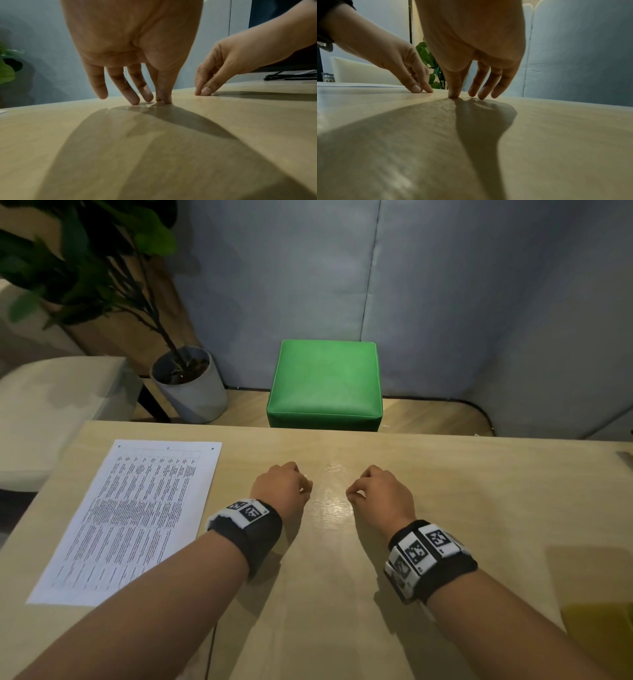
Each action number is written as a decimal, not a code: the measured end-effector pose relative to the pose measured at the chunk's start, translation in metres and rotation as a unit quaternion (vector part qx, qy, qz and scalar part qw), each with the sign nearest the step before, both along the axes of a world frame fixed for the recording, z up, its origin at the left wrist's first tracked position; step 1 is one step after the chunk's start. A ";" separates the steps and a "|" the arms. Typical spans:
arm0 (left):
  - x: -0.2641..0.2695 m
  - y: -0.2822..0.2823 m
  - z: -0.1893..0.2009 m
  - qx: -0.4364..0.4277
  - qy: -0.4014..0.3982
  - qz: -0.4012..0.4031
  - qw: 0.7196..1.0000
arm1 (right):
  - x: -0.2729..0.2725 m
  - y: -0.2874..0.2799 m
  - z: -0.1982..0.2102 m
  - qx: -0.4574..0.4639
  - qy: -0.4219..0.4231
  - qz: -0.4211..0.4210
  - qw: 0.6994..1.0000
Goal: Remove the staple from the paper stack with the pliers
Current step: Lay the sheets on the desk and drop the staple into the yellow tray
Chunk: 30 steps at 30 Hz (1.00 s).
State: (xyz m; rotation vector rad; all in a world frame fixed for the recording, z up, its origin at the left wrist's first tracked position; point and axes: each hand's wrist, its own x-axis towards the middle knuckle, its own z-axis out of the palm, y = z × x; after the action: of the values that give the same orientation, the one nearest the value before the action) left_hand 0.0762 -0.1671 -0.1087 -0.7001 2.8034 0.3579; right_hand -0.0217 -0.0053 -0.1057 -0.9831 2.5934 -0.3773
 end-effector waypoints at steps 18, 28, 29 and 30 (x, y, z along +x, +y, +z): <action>0.012 0.008 0.008 0.038 0.035 0.051 0.997 | 0.016 0.012 0.003 0.052 -0.002 0.050 0.997; 0.011 0.005 0.013 -0.021 -0.072 -0.037 0.996 | 0.017 0.025 0.001 0.066 -0.043 0.035 0.996; 0.014 0.007 0.012 -0.029 -0.069 -0.040 0.996 | 0.018 0.026 0.001 0.070 -0.041 0.039 0.996; 0.017 0.009 0.011 -0.031 -0.066 -0.039 0.997 | 0.019 0.029 0.002 0.071 -0.038 0.042 0.996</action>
State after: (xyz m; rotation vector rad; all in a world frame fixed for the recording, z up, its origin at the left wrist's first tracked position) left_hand 0.0934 -0.1578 -0.0974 -0.6026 2.7163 0.2031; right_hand -0.0023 0.0233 -0.1037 -1.0043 2.4643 -0.2018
